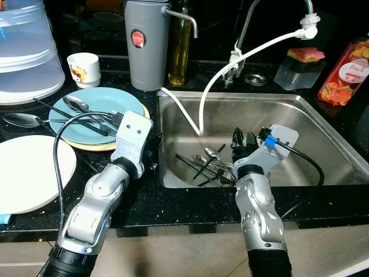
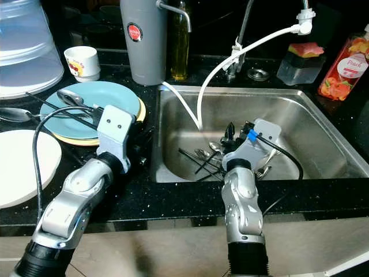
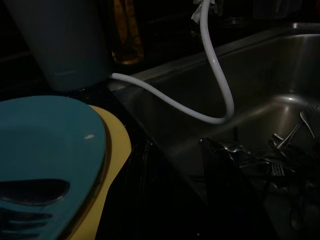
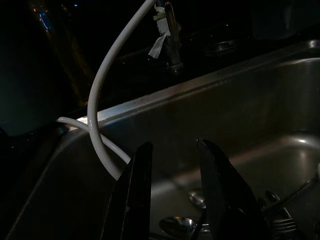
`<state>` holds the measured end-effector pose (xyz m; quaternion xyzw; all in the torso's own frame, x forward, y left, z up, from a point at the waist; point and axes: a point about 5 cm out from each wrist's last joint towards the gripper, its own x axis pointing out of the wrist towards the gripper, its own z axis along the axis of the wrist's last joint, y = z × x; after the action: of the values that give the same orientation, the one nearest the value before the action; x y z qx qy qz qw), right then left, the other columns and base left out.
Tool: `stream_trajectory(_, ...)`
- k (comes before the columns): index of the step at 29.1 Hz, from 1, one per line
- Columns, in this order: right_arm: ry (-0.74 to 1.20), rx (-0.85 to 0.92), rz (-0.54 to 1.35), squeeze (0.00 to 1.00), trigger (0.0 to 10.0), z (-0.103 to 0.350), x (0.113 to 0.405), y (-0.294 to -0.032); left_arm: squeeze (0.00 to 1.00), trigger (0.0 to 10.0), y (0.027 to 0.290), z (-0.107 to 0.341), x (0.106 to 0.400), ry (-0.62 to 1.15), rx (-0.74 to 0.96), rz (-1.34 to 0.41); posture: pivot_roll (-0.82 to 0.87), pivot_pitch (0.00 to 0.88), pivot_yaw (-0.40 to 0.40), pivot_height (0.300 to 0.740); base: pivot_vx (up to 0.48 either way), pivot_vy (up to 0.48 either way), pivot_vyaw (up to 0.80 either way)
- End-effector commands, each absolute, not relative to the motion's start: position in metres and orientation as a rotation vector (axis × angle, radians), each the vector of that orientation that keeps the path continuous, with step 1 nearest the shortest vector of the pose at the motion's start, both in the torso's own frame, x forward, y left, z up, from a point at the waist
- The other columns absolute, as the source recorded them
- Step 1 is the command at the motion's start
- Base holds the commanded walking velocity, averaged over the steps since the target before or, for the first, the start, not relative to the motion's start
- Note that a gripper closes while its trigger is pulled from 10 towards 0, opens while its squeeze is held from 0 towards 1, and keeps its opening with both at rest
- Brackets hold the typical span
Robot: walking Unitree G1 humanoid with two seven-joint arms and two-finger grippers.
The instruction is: Kitchen organization
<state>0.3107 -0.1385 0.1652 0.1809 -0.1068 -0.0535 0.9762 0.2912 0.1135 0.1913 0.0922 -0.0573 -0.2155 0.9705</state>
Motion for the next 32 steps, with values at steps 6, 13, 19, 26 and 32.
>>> stream_trajectory(6, -0.184, 0.368, -0.120, 0.00, 10.0, 0.155, 0.311, -0.137, 0.00, 10.0, 0.112, 0.188, 0.288, -0.099, 0.193, -0.436, 0.31, 0.000, -0.018, 0.740, 0.000, 0.000, 0.00)
stream_trajectory(13, -0.191, 0.365, -0.130, 0.00, 10.0, 0.154, 0.311, -0.139, 0.00, 10.0, 0.112, 0.194, 0.291, -0.107, 0.224, -0.417, 0.32, 0.000, -0.018, 0.740, 0.000, 0.000, 0.00)
stream_trajectory(19, -0.193, 0.364, -0.120, 0.00, 10.0, 0.157, 0.314, -0.136, 0.00, 10.0, 0.119, 0.199, 0.301, -0.078, 0.280, -0.336, 0.32, 0.000, -0.029, 0.740, 0.000, 0.000, 0.00)
stream_trajectory(26, -0.196, 0.361, -0.100, 0.00, 10.0, 0.159, 0.313, -0.134, 0.00, 10.0, 0.124, 0.218, 0.306, -0.068, 0.337, -0.239, 0.32, 0.000, -0.044, 0.740, 0.000, 0.000, 0.00)
stream_trajectory(32, -0.191, 0.363, -0.100, 0.00, 10.0, 0.158, 0.315, -0.133, 0.00, 10.0, 0.137, 0.242, 0.325, -0.042, 0.325, -0.059, 0.32, 0.000, -0.051, 0.740, 0.000, 0.000, 0.00)
